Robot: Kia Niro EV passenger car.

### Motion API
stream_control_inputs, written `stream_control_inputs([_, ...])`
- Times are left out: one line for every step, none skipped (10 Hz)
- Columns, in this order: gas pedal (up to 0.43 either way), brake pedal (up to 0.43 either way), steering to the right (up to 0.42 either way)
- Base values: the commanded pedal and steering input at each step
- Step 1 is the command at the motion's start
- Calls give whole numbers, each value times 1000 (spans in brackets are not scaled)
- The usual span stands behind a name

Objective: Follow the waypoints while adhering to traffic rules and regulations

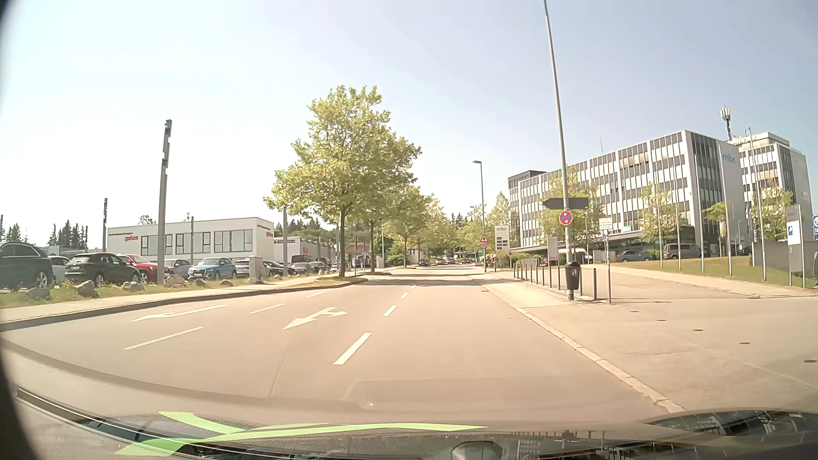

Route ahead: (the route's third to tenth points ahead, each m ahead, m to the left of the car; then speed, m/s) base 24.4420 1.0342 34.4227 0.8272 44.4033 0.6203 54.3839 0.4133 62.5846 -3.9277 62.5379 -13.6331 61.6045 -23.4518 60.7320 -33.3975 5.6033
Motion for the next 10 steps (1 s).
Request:
stream_control_inputs([228, 0, 0])
stream_control_inputs([228, 0, 0])
stream_control_inputs([228, 0, 0])
stream_control_inputs([228, 0, 0])
stream_control_inputs([228, 0, -1])
stream_control_inputs([228, 0, -3])
stream_control_inputs([228, 0, -3])
stream_control_inputs([228, 0, -4])
stream_control_inputs([228, 0, -4])
stream_control_inputs([228, 0, -5])
